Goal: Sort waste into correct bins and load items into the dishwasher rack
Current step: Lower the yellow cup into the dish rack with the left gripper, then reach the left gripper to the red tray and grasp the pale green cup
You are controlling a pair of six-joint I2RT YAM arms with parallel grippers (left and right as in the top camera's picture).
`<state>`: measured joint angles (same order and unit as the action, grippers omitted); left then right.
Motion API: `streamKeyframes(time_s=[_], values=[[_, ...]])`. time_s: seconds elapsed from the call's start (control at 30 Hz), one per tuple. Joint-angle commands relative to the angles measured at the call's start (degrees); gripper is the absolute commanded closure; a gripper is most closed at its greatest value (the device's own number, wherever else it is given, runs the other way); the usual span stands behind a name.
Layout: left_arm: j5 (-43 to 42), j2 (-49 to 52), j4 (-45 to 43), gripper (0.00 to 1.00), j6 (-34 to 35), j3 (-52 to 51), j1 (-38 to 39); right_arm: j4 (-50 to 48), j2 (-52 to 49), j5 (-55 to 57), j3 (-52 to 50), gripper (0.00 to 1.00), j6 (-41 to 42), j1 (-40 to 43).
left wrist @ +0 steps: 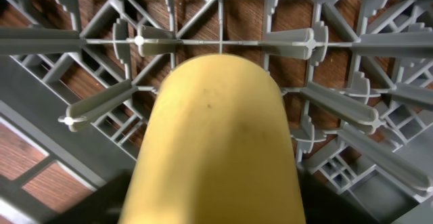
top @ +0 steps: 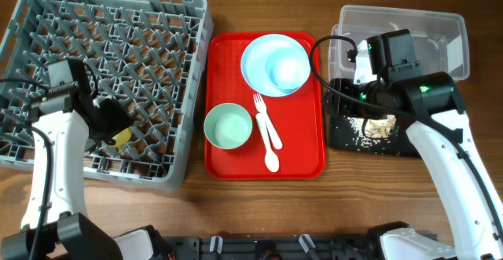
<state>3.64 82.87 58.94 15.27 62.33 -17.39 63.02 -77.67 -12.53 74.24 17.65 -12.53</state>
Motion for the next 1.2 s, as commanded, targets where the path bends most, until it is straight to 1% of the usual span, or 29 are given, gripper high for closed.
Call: streamKeyframes(time_s=[0.0,0.07,0.2,0.23,0.33,0.43,0.57,0.67,0.83,0.93,1.17], values=[[0.9,0.3,-0.2,0.0,0.2,0.9,-0.4,0.1,0.3,1.1,0.0,0.38,-1.0,0.2],[0.5,0.3,-0.2,0.0,0.2,1.0,-0.4,0.2,0.3,0.9,0.0,0.32,-1.0,0.1],[-2.4,-0.5,0.5,0.0,0.2,2.3,-0.4,0.4,0.3,-0.5,0.0,0.08,-1.0,0.1],[-3.4,-1.0,0.5,0.0,0.2,2.9,-0.3,0.5,0.3,-0.8,0.0,0.06,-1.1,0.2],[-6.9,-3.5,0.2,0.0,0.1,5.0,0.4,0.6,0.3,-0.2,0.0,0.06,-1.1,0.2],[-10.0,-6.9,-2.2,0.0,0.1,5.5,2.8,0.7,0.3,2.3,0.0,0.05,-0.7,0.2],[-10.7,-10.1,-5.2,0.0,0.1,5.5,9.8,1.1,1.6,9.2,0.0,0.04,2.6,0.5],[-10.7,-10.6,-5.9,0.0,0.1,5.5,17.9,1.1,4.0,10.4,0.0,0.01,3.4,2.2],[-10.6,-8.2,-8.0,0.0,0.1,5.5,31.0,2.4,6.1,10.4,0.0,0.0,3.4,5.4],[-9.8,-4.9,-9.1,0.0,0.1,5.4,38.3,3.8,5.9,10.4,0.0,0.0,3.4,5.9],[-9.7,5.2,-10.7,0.0,0.1,5.4,48.3,3.8,5.9,10.4,0.0,0.0,3.4,5.9]])
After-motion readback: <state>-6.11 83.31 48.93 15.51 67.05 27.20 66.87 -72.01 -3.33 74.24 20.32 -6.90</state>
